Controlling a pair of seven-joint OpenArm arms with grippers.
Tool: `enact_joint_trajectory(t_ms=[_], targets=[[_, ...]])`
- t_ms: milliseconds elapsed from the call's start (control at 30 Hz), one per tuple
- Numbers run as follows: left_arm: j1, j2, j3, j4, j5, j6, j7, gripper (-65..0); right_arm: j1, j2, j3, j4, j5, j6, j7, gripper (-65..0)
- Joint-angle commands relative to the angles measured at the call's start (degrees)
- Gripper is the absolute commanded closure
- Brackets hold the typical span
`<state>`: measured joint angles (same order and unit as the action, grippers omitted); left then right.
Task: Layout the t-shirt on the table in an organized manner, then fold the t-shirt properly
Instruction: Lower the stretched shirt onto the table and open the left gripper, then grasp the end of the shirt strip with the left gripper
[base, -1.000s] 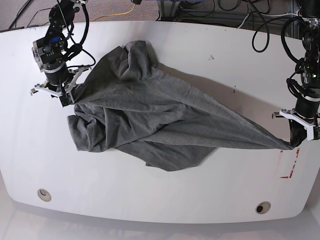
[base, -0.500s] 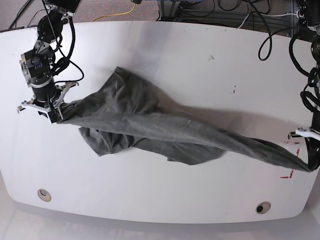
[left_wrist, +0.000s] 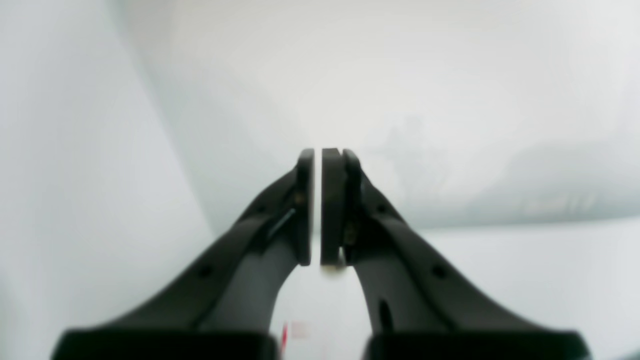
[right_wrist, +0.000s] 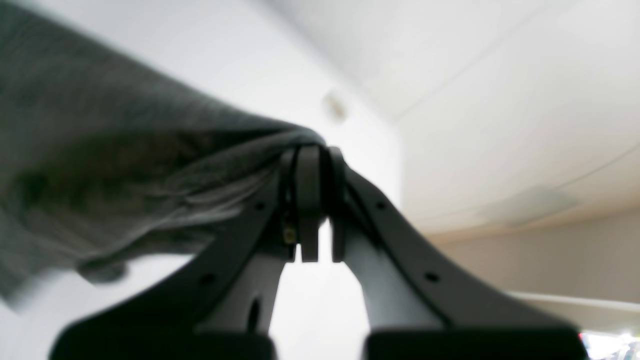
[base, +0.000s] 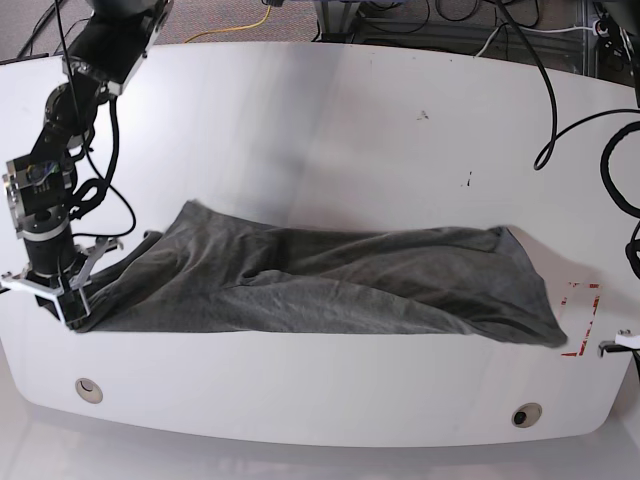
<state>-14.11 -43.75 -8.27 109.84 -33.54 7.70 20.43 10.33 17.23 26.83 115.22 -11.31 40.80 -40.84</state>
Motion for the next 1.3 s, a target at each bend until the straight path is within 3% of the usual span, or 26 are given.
enact_joint_trajectory(t_ms=[0, 133, 333, 533, 667, 900, 1000, 1133, 1267], targets=[[-5.28, -1.75, 0.05, 0.62, 0.44, 0.87, -1.48, -0.6, 5.45, 2.06, -0.06, 0.78, 0.01, -0.8, -0.44, 0.0], [-12.66, -1.75, 3.22, 0.53, 0.44, 0.87, 0.45, -1.4, 11.34, 3.64, -2.08, 0.78, 0.01, -0.8, -3.78, 0.0], [-20.66, -1.66, 7.09, 0.53, 0.44, 0.87, 4.15, -9.4, 13.54, 6.19, -5.51, 0.78, 0.28, -0.8, -7.03, 0.0], [-20.57, -1.4, 7.88, 0.36, 0.18, 0.87, 4.23, -13.9, 11.96, 4.61, -5.77, 0.78, 0.1, -0.8, -7.12, 0.0], [-16.09, -0.96, 7.88, 0.62, 0.0, 0.87, 3.97, -19.6, 8.88, 3.29, -4.72, 0.96, 0.19, -0.8, -7.03, 0.0], [-7.03, 3.88, 7.7, 0.62, -3.34, 0.69, 4.15, -33.1, 5.01, 1.18, -3.84, 0.96, 0.37, -0.8, -5.18, 0.0], [-2.29, 6.96, 7.7, 0.62, -4.48, -0.98, 4.15, -38.8, 3.26, 0.39, -3.84, 0.96, 0.1, -0.8, -3.51, 0.0], [3.78, 13.46, 8.84, -0.08, -3.78, -5.29, 4.23, -43.2, 1.32, 0.22, -3.84, 0.87, 0.37, -0.8, -3.07, 0.0], [7.21, 19.18, 14.73, -3.95, 1.06, -6.34, 4.23, -46.1, 0.27, -0.05, -4.02, 0.87, 0.45, -0.8, -2.98, 0.0]])
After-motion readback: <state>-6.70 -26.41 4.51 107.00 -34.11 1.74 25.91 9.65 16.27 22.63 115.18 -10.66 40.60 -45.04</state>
